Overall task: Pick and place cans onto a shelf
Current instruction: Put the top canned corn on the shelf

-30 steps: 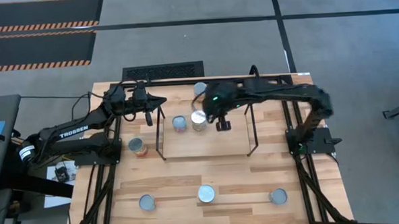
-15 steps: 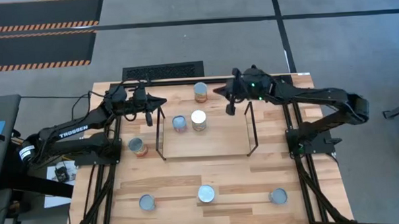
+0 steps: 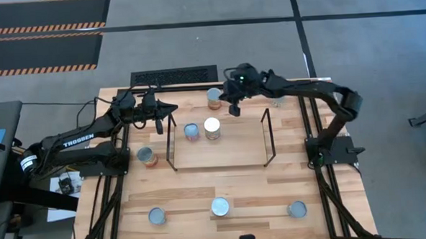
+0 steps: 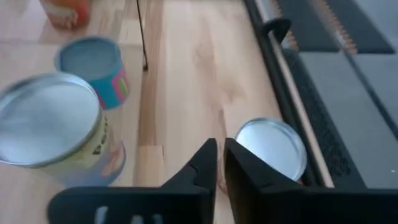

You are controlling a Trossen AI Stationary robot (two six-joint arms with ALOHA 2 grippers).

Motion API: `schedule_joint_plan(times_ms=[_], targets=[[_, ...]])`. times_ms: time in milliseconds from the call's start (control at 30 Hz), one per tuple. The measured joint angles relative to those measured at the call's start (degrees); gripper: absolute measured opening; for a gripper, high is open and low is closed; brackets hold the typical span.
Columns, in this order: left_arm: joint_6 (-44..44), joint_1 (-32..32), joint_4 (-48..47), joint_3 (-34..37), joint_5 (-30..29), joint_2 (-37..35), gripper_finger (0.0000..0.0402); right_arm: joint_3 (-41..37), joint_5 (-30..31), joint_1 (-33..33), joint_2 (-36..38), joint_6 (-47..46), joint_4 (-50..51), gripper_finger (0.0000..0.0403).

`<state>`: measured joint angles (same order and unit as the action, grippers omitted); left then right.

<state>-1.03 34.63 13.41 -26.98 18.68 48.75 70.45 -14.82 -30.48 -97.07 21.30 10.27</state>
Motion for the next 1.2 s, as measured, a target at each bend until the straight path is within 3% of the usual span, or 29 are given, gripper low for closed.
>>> schedule_joint_plan(times_ms=[300, 467, 1200], targets=[[-1.06, 0.04, -0.06, 0.02, -0.02, 0.0, 0.0, 8.7, 1.45, -0.47, -8.22, 4.12, 6.51, 0.0154], [-1.3, 0.05, -0.86, 0.03, 0.0, 0.0, 0.0, 10.99, 1.43, -1.28, -10.87, 7.54, 8.89, 0.0177], [-2.39, 0.07, -1.09, 0.04, 0.0, -0.01, 0.0, 11.09, 1.45, -2.39, -14.71, 12.39, 8.6, 0.012]])
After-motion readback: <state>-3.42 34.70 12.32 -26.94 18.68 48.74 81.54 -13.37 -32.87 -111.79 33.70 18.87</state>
